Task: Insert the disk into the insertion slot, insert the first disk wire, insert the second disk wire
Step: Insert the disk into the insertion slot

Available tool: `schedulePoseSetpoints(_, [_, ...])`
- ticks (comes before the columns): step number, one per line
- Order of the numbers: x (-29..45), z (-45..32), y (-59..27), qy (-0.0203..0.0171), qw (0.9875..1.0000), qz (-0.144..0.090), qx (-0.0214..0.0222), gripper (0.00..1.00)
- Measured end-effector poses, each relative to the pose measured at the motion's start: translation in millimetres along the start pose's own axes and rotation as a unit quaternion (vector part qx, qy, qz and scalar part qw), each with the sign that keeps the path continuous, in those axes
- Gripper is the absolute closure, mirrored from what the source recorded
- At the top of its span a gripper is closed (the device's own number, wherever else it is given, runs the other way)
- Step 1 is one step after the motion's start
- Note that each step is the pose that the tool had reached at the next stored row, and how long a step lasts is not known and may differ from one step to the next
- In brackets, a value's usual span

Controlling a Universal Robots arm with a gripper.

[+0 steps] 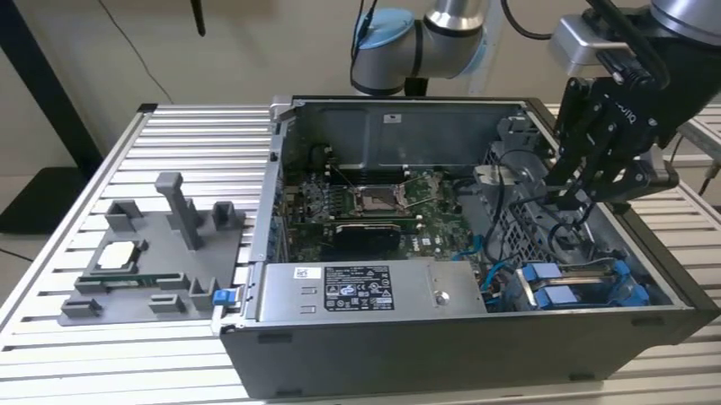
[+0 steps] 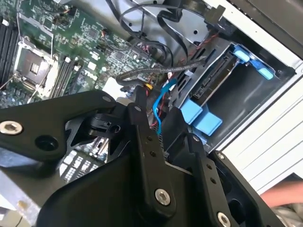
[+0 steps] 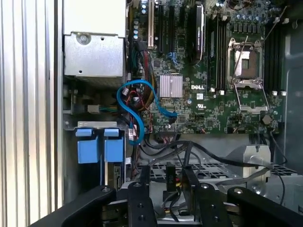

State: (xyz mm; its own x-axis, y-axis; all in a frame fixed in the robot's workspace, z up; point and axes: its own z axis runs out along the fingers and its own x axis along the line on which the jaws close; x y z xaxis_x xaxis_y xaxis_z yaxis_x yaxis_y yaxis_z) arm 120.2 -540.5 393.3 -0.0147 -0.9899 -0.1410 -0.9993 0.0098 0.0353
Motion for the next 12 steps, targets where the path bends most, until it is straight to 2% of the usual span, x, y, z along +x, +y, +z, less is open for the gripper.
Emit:
schedulePoseSetpoints(1, [0.1, 0.7, 0.1, -0.0006, 1.0, 0.0, 0.0024, 0.0])
schedulePoseSetpoints(2, [0.2, 1.4, 0.6, -0.0011, 1.0, -0.001, 0.005, 1.0])
schedulePoseSetpoints(4, [0.5, 2.9, 2.4, -0.004, 1.0, -0.001, 0.0069, 1.0])
schedulePoseSetpoints(8, [0.8, 5.2, 5.1, -0.0121, 0.9999, -0.002, 0.0092, 1.0])
schedulePoseSetpoints(10, [0.9, 6.2, 5.2, -0.0179, 0.9998, -0.002, 0.0109, 1.0])
schedulePoseSetpoints(12, [1.0, 6.3, 5.3, -0.0256, 0.9996, -0.003, 0.0125, 1.0])
